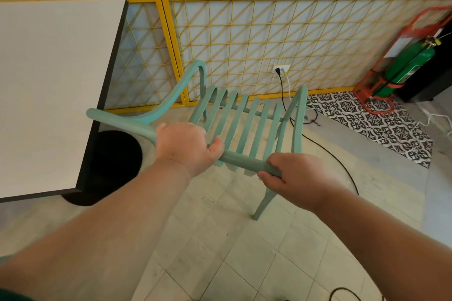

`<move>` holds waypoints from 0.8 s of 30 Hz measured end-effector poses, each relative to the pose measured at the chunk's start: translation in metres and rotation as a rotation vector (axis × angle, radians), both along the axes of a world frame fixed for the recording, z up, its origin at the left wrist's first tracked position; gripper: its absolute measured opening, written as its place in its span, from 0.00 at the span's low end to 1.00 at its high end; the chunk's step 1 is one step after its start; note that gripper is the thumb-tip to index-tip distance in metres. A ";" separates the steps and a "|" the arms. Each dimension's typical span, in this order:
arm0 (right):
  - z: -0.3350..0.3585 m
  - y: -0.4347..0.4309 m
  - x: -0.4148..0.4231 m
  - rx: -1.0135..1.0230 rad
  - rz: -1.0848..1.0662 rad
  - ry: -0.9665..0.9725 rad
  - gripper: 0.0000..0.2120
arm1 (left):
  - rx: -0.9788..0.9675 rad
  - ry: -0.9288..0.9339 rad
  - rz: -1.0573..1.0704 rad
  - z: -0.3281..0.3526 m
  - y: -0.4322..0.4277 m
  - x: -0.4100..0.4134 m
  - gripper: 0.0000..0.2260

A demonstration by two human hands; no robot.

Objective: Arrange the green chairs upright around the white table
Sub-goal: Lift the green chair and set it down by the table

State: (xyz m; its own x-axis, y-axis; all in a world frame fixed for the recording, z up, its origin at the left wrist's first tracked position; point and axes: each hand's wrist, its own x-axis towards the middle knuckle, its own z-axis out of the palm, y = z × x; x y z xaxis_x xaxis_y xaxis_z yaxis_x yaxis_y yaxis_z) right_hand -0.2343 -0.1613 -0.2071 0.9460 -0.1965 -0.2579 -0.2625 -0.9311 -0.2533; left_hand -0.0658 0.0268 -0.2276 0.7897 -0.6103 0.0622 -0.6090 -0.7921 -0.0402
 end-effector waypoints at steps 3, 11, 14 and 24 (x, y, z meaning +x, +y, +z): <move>-0.001 -0.001 -0.001 0.013 0.012 -0.029 0.17 | 0.017 0.029 -0.099 0.004 0.004 0.005 0.31; -0.003 -0.003 -0.001 0.033 0.030 -0.082 0.18 | 0.186 0.174 -0.122 0.028 0.057 0.109 0.56; -0.002 -0.006 0.000 0.033 0.044 -0.103 0.19 | 0.160 0.236 -0.075 0.021 0.065 0.113 0.49; 0.018 0.043 0.057 0.066 -0.176 -0.142 0.37 | 0.161 0.153 -0.047 0.020 0.065 0.111 0.28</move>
State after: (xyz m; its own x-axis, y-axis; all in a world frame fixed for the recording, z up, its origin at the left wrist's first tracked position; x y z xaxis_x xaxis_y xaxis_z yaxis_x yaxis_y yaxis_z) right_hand -0.1770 -0.1179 -0.1891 0.9264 -0.3485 -0.1427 -0.3766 -0.8543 -0.3582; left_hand 0.0448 0.0922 -0.2072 0.7530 -0.6390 -0.1571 -0.6538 -0.7536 -0.0682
